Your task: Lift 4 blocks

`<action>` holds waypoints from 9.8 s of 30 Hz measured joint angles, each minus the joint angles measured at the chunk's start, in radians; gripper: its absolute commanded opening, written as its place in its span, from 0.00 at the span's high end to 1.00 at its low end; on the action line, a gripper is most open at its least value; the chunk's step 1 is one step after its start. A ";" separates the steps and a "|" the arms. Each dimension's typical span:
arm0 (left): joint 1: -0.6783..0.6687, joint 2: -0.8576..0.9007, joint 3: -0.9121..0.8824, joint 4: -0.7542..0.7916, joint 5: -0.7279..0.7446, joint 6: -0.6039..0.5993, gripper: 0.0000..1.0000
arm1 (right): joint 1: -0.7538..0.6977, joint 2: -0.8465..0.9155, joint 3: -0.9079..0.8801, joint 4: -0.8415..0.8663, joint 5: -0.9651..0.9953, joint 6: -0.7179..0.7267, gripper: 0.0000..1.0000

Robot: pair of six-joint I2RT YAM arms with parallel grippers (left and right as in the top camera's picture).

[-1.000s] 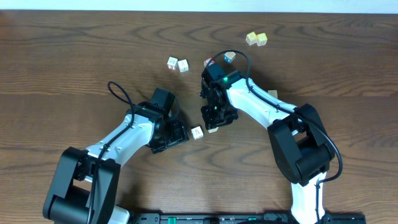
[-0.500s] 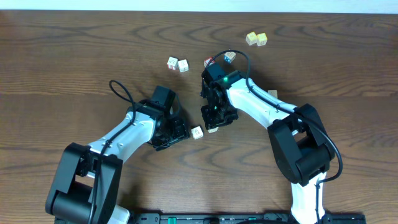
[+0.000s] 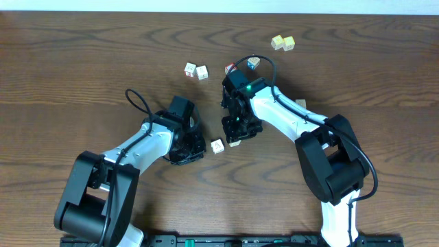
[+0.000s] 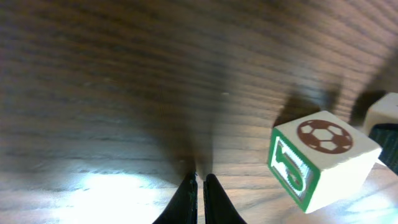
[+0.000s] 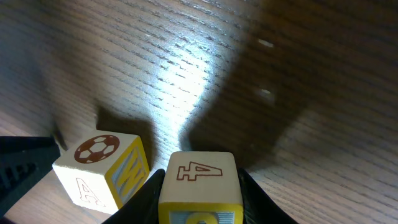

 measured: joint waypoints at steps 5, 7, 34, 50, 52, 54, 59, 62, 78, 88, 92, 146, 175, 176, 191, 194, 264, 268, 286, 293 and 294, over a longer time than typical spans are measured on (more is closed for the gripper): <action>-0.001 0.003 -0.008 0.042 0.026 -0.001 0.93 | 0.000 0.000 0.000 -0.002 0.000 0.003 0.71; -0.001 0.005 -0.009 0.060 0.033 -0.001 0.92 | 0.002 0.000 0.000 -0.008 0.000 0.007 0.71; -0.001 0.014 -0.013 0.220 0.071 -0.053 0.92 | 0.021 0.000 0.000 -0.008 0.000 0.114 0.72; -0.001 0.014 -0.013 0.247 0.109 -0.053 0.93 | 0.021 0.000 0.000 -0.051 0.019 0.199 0.76; -0.001 0.014 -0.013 0.247 0.112 -0.053 0.93 | 0.021 0.000 0.000 -0.051 0.019 0.207 0.74; -0.001 0.014 -0.013 0.247 0.112 -0.053 0.93 | 0.021 0.000 0.000 -0.056 0.020 0.212 0.70; -0.001 0.014 -0.013 0.248 0.111 -0.040 0.93 | 0.031 0.000 0.000 -0.065 0.021 0.223 0.63; 0.000 0.014 -0.013 0.247 0.111 -0.021 0.93 | 0.038 0.000 0.000 -0.065 0.020 0.223 0.59; 0.217 -0.048 -0.009 0.090 0.108 0.088 0.92 | 0.059 0.000 0.000 -0.060 0.021 0.226 0.60; 0.267 -0.132 -0.007 -0.056 0.108 0.152 0.88 | 0.043 0.000 0.008 -0.088 -0.004 0.224 0.60; 0.267 -0.132 -0.007 -0.075 0.108 0.162 0.87 | 0.009 0.001 0.043 -0.113 -0.022 0.216 0.56; 0.267 -0.132 -0.007 -0.098 0.108 0.165 0.84 | 0.004 0.001 0.019 -0.130 0.040 0.180 0.98; 0.267 -0.132 -0.007 -0.098 0.108 0.165 0.84 | 0.004 0.001 0.019 -0.113 0.001 0.198 0.98; 0.267 -0.132 -0.007 -0.098 0.108 0.165 0.84 | 0.005 0.001 0.019 -0.112 -0.001 0.199 0.98; 0.267 -0.132 -0.007 -0.107 0.108 0.165 0.84 | 0.035 0.001 0.019 -0.095 -0.009 0.222 0.98; 0.267 -0.132 -0.007 -0.108 0.108 0.165 0.84 | 0.035 0.001 0.019 -0.095 -0.009 0.222 0.99; 0.091 -0.132 -0.007 -0.101 -0.098 0.191 0.23 | -0.169 0.001 0.103 -0.006 0.286 0.155 0.21; 0.091 -0.132 -0.007 -0.102 -0.098 0.191 0.23 | -0.170 0.001 0.083 0.002 0.299 0.158 0.41; 0.091 -0.132 -0.007 -0.109 -0.098 0.191 0.23 | -0.178 0.001 0.053 0.019 0.336 0.163 0.62; 0.091 -0.132 -0.007 -0.116 -0.098 0.191 0.23 | -0.189 0.001 0.053 0.019 0.351 0.163 0.72; 0.091 -0.132 -0.007 -0.116 -0.098 0.191 0.23 | -0.189 0.001 0.053 0.019 0.351 0.162 0.72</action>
